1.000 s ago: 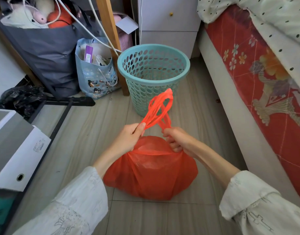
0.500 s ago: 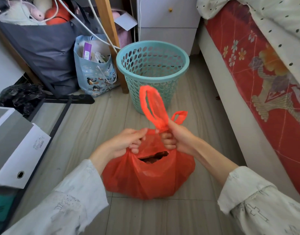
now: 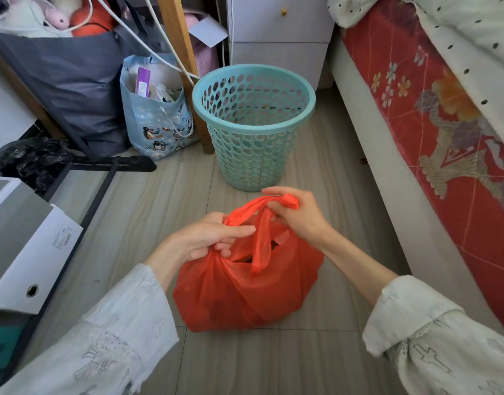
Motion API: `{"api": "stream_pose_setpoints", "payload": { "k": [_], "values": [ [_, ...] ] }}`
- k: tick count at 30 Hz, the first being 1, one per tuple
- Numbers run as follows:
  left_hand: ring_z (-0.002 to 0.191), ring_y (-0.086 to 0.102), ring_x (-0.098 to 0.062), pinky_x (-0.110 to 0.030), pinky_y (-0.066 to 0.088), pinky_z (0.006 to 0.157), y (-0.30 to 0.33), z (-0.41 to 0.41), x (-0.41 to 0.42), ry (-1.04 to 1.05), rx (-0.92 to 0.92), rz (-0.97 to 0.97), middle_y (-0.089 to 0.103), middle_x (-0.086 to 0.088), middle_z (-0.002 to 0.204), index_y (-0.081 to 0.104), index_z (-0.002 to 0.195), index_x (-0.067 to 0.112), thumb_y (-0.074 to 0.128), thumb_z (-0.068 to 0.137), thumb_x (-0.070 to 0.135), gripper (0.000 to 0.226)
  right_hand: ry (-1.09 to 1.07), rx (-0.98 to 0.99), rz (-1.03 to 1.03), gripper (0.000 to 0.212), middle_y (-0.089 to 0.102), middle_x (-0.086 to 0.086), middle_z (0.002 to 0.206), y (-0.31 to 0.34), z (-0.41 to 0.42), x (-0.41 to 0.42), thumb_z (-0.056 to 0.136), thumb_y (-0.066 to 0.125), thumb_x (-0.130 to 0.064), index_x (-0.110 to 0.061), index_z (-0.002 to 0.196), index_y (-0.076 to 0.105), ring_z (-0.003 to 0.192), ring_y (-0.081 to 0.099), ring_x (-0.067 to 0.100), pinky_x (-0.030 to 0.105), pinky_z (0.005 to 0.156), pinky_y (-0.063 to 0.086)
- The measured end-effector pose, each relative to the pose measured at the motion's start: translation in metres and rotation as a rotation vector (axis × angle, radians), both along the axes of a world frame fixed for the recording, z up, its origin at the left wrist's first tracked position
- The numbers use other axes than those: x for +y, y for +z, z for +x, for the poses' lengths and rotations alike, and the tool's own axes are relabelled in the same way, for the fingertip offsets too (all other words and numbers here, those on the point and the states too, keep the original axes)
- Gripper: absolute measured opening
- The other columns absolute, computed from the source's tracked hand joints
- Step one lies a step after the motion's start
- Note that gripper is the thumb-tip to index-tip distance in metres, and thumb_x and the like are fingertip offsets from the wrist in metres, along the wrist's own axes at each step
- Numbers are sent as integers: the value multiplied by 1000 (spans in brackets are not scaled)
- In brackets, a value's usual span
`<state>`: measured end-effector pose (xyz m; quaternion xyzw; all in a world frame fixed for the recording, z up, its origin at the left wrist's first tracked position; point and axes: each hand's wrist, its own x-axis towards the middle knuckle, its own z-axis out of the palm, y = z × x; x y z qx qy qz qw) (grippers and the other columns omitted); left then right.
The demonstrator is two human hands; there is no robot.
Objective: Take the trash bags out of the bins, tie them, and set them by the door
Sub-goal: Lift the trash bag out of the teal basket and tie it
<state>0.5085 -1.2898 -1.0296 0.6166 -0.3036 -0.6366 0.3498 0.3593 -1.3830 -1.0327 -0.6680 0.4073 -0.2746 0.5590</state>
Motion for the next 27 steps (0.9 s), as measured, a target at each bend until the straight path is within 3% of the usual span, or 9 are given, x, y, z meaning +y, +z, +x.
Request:
{"api": "stream_pose_setpoints", "payload": {
  "k": [3, 6, 9, 11, 13, 17, 22, 25, 27],
  "values": [
    [32, 28, -6, -18, 34, 38, 3, -3, 1, -35, 1, -60, 41, 5, 38, 49, 72, 15, 63, 83, 19, 18, 5, -124, 110, 26, 61, -1, 64, 4, -1, 2, 84, 55, 7, -15, 93, 65, 52, 56, 6, 13, 53, 45],
    [43, 48, -9, -23, 47, 49, 9, -6, 2, -56, 60, -122, 67, -6, 63, 59, 88, 15, 60, 84, 17, 5, 18, -258, 256, 27, 59, 5, 69, 6, -3, 2, 85, 53, 9, -15, 89, 64, 54, 55, 7, 16, 56, 48],
    [68, 66, -17, -28, 55, 65, 8, -3, 2, -27, 254, -138, 71, -11, 91, 58, 109, 20, 64, 79, 21, 30, 48, -334, 303, 26, 65, 1, 68, 6, -6, 0, 85, 52, 9, -13, 88, 65, 59, 57, 9, 19, 64, 46],
    [81, 67, -19, -32, 57, 70, 7, -2, -1, 95, 332, -193, 70, -8, 98, 53, 120, 19, 70, 74, 21, 49, 56, -336, 293, 25, 69, 0, 72, 5, -8, -1, 85, 53, 8, -13, 89, 66, 65, 62, 9, 24, 70, 44],
    [84, 68, -17, -30, 58, 69, 9, 1, -7, 345, 394, -299, 69, -7, 100, 47, 125, 17, 62, 80, 15, 47, 35, -321, 248, 24, 72, -2, 74, 4, -9, -2, 84, 54, 7, -13, 89, 67, 70, 67, 9, 29, 76, 43],
    [92, 66, -17, -33, 58, 75, 16, 6, -15, 568, 581, -416, 64, -9, 105, 48, 107, 12, 50, 86, 12, 21, 29, -335, 223, 20, 70, 9, 82, 2, -5, 2, 86, 53, 7, 0, 100, 65, 76, 68, 15, 39, 89, 50],
    [57, 62, -9, -20, 54, 55, 7, -8, -19, 585, 351, -271, 57, -1, 66, 57, 84, 15, 45, 93, 29, 21, 14, -219, 90, 24, 66, 0, 75, 4, -1, 9, 95, 45, -8, 2, 106, 64, 61, 63, -4, 12, 65, 51],
    [75, 60, -10, -25, 50, 70, 5, -2, -25, 774, 487, -327, 55, 0, 81, 50, 78, 21, 34, 97, 33, 27, -92, -205, 127, 39, 64, 0, 73, 3, 0, 11, 100, 32, -23, -1, 106, 64, 59, 61, -6, 8, 64, 47],
    [94, 58, -16, -32, 47, 84, 4, 3, -22, 846, 664, -370, 60, -3, 95, 47, 74, 19, 31, 98, 30, 30, -170, -287, 249, 49, 68, 3, 74, 2, -1, 7, 100, 28, -32, -4, 94, 67, 67, 63, 3, 15, 74, 49]
  ]
}}
